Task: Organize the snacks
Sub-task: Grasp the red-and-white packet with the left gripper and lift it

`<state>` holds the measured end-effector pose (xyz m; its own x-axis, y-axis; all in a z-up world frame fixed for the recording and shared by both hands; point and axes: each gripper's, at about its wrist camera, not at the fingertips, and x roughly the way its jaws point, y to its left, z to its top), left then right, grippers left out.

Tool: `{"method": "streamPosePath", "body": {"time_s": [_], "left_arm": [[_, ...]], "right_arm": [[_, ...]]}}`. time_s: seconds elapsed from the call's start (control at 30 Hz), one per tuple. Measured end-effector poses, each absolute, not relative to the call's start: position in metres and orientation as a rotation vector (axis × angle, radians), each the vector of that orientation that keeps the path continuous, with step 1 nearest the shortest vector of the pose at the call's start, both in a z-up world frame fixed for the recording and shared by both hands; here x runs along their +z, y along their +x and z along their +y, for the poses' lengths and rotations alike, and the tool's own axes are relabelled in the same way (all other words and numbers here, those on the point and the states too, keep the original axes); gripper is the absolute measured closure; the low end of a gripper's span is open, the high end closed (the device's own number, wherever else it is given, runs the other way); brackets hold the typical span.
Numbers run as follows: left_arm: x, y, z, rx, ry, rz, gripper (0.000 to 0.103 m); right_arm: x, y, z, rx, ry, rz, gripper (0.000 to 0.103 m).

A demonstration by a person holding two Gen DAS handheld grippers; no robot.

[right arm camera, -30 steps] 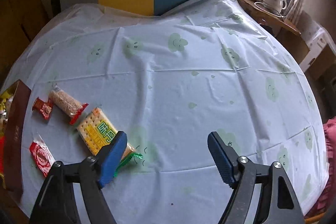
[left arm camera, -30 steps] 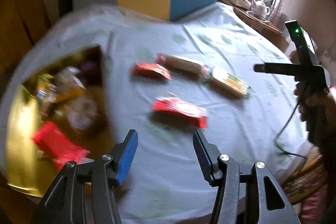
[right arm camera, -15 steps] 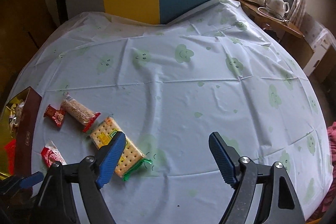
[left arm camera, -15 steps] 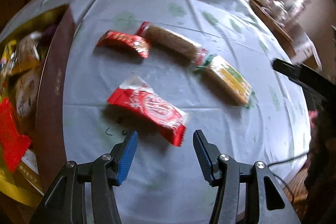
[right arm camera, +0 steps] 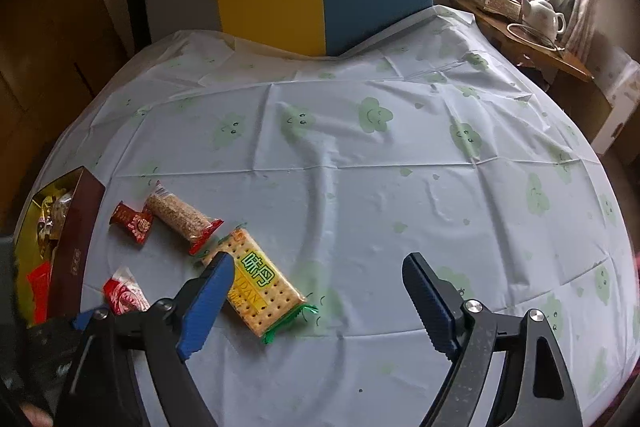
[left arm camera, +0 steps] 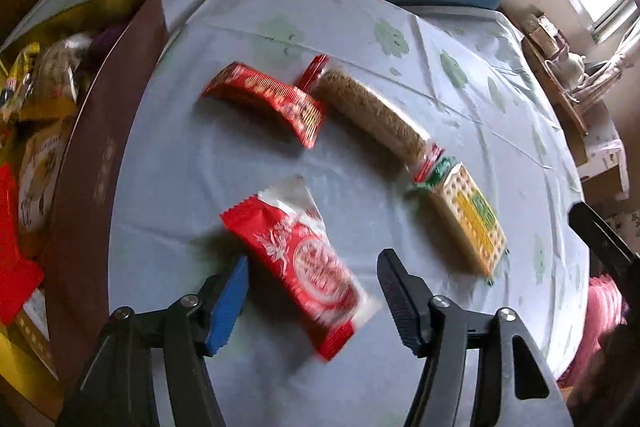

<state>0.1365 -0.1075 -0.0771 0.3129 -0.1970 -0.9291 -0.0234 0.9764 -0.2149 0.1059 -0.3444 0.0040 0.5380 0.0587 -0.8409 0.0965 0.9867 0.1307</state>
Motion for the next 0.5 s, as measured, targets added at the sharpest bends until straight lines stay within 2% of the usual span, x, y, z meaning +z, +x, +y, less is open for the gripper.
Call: {"method": "streamPosePath", "body": {"time_s": [0.27, 0.37, 0.43, 0.47, 0.5], "left_arm": [[-0.085, 0.136, -0.136, -0.152, 0.061, 1.201, 0.037], [-0.088, 0.126, -0.143, -0.168, 0.156, 1.158, 0.042], [-0.085, 0.123, -0.142, -0.185, 0.187, 1.139, 0.058], [-0.082, 0.122, -0.14, -0.196, 0.189, 1.132, 0.072], [-0.081, 0.12, -0.14, -0.207, 0.193, 1.129, 0.072]], "right_arm": [[0.008, 0.105, -0.349, -0.016, 0.204, 0.991, 0.016], [0.008, 0.105, -0.35, -0.019, 0.208, 0.989, 0.016], [0.008, 0.105, -0.35, -0.025, 0.209, 0.991, 0.016], [0.007, 0.106, -0.351, -0.027, 0.209, 0.991, 0.016], [0.007, 0.106, -0.352, -0.031, 0.21, 0.992, 0.016]]}}
